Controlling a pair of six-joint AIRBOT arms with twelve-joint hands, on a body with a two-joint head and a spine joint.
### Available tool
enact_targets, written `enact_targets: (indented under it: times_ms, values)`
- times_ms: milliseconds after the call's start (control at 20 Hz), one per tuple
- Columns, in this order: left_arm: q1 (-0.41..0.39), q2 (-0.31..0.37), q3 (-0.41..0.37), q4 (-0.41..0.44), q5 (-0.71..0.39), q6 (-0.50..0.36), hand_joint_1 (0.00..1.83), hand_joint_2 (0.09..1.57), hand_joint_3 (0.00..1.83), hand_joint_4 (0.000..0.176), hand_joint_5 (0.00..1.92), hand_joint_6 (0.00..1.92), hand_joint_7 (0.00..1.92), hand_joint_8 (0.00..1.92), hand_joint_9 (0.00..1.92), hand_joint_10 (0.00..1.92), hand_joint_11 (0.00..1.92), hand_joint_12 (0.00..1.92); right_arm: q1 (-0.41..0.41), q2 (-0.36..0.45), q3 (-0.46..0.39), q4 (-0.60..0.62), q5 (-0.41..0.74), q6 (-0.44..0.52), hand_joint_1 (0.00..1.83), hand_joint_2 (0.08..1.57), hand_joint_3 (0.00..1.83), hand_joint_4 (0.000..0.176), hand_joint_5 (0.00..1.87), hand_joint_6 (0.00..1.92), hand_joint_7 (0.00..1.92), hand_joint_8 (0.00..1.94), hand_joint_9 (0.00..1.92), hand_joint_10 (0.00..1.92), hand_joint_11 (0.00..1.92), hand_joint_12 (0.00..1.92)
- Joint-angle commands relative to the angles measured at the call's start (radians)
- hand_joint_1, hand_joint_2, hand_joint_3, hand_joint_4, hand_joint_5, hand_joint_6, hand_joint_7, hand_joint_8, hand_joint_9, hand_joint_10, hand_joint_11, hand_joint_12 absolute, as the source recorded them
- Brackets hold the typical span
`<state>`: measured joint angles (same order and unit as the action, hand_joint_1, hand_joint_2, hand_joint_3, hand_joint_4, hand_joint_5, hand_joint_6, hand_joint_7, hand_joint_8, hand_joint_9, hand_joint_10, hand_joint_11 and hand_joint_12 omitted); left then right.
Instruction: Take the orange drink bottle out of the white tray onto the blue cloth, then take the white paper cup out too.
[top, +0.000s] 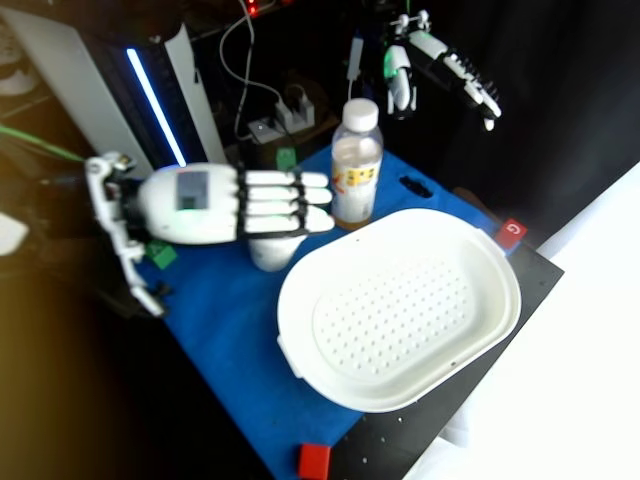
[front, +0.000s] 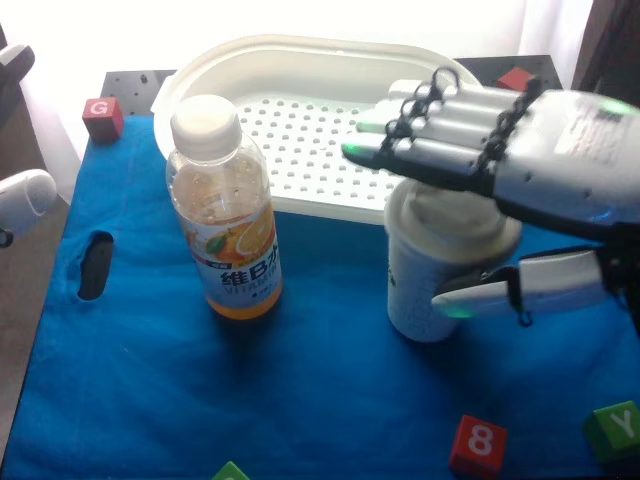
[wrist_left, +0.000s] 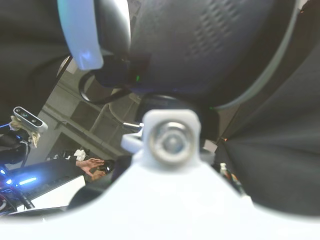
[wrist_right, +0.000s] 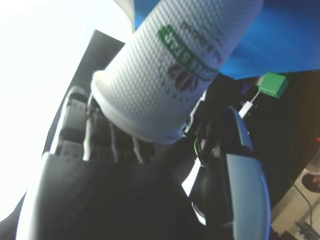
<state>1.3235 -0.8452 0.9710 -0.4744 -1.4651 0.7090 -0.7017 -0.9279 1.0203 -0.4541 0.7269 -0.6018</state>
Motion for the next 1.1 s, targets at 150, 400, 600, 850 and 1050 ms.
enact_targets:
  times_ms: [150,400,600,850,1050]
  values:
    - [0.0,0.001,0.002,-0.006,-0.134,-0.006,0.46,1.34,0.0,0.115,0.04,0.0,0.0,0.0,0.0,0.0,0.0,0.4,0.01,0.033,-0.007,0.049,0.237,0.061,0.4,1.08,0.0,0.09,0.0,0.0,0.0,0.0,0.0,0.0,0.0,1.02]
    - [0.004,0.002,0.003,-0.008,-0.144,-0.007,0.43,1.3,0.0,0.09,0.04,0.0,0.0,0.0,0.01,0.0,0.0,0.4,0.009,0.074,-0.009,0.12,0.357,0.067,0.34,1.11,0.01,0.026,0.0,0.0,0.0,0.0,0.0,0.0,0.0,0.94]
    - [0.004,0.003,0.002,0.0,-0.167,-0.007,0.48,1.3,0.0,0.102,0.07,0.0,0.01,0.0,0.09,0.01,0.0,0.57,-0.015,0.1,-0.014,0.25,0.413,-0.03,0.44,1.36,0.01,0.0,0.0,0.5,0.09,0.51,0.0,0.94,0.0,1.63]
    - [0.004,0.011,0.0,0.014,-0.197,-0.003,0.48,1.28,0.0,0.111,0.09,0.0,0.04,0.0,0.11,0.01,0.0,0.62,-0.056,0.144,-0.04,0.405,0.441,-0.178,0.61,1.39,0.01,0.0,0.0,0.52,0.0,0.76,0.0,1.17,0.0,1.92]
    - [0.004,0.026,-0.006,0.021,-0.225,0.007,0.45,1.26,0.0,0.15,0.09,0.0,0.03,0.0,0.1,0.0,0.0,0.65,-0.095,0.185,-0.071,0.507,0.506,-0.281,0.55,1.4,0.01,0.0,0.0,0.28,0.0,0.34,0.0,0.4,0.0,1.92]
